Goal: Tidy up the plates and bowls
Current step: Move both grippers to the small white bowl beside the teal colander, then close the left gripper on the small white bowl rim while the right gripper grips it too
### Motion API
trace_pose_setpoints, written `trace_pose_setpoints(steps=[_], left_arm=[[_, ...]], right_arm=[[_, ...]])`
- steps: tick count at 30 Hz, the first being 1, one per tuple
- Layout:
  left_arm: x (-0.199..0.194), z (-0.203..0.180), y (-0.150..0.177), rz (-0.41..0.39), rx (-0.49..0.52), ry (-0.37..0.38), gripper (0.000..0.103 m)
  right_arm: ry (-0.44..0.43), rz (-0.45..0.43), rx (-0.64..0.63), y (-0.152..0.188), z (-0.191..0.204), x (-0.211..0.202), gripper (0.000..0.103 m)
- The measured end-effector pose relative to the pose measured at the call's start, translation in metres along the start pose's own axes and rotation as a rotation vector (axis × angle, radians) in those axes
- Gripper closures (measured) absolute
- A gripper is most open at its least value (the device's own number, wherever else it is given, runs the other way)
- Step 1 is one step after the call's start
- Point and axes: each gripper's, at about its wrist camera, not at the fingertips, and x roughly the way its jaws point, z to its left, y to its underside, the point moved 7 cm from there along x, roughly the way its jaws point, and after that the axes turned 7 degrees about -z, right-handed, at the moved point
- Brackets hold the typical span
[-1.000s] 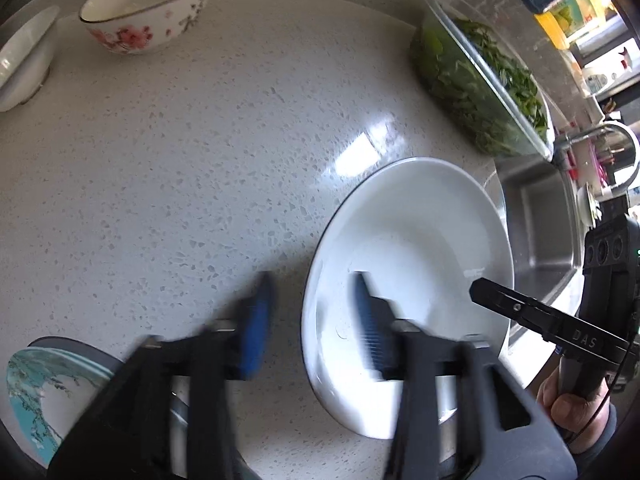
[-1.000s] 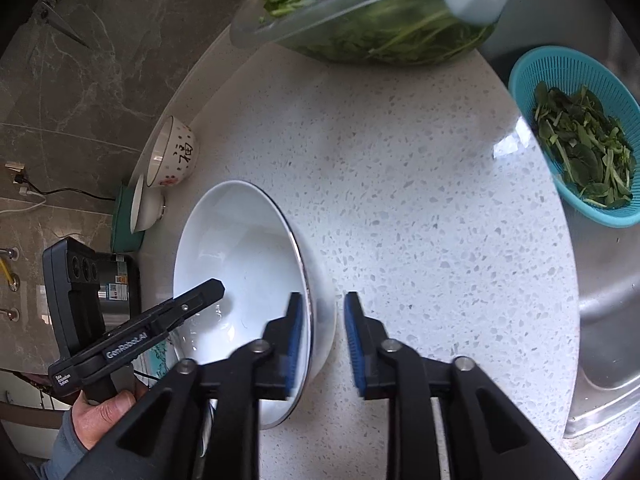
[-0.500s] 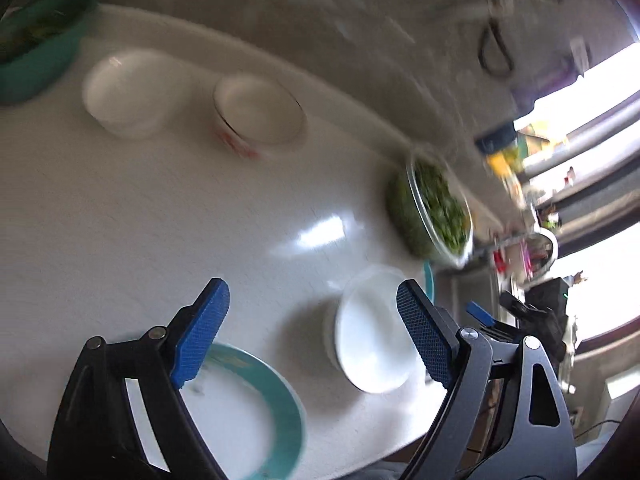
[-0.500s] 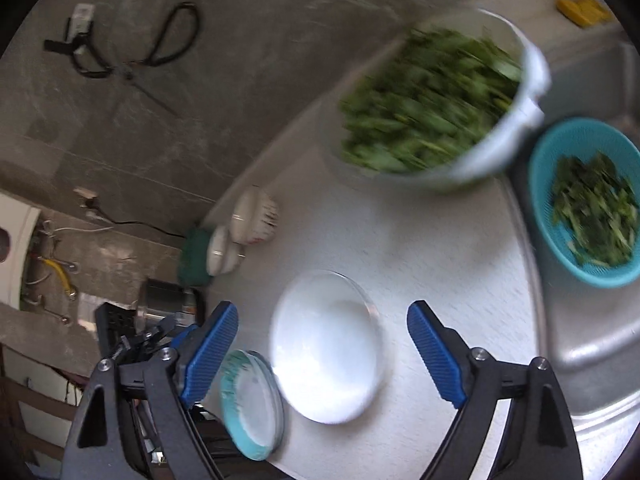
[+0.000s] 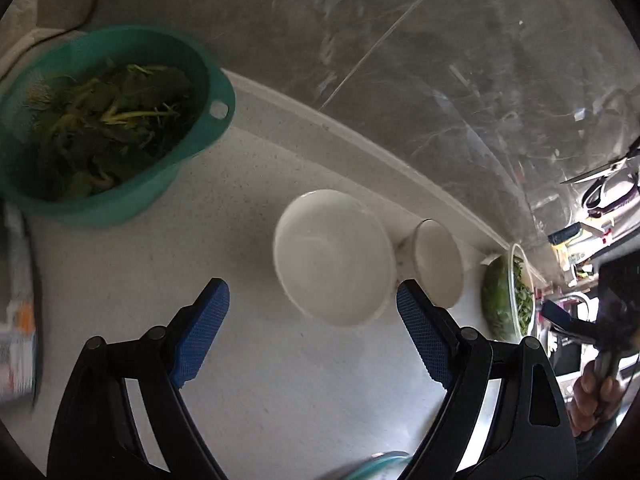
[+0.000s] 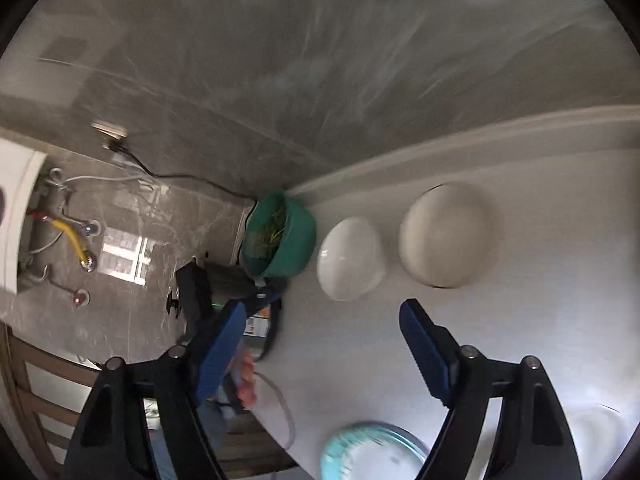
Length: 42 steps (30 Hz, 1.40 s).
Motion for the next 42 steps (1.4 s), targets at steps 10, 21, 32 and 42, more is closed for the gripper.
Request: trace_pose_setpoints(steps=[10, 21, 32, 42], left_arm=[[0.064, 0.029, -0.009, 0.083, 0.091, -0.019, 0.018], [0.107, 0.041, -0.011, 0.152, 0.144, -0.051, 0.044], [0.128, 0.034, -0.023, 0.171, 0.177, -0.027, 0.045], [0.141, 0.016, -0.023, 0.197, 0.203, 0.009, 0.09]], right_arm=[[0.224, 0.12, 0.087, 0.011, -0.024, 0.125, 0.039], [0.39, 0.109, 0.133, 0.021, -0.057, 0.148, 0.04], [0.402, 0.074, 0.168, 0.017, -0.065, 0.174, 0.048], [0.42, 0.063, 0.185, 0.015, -0.08, 0.179, 0.074]])
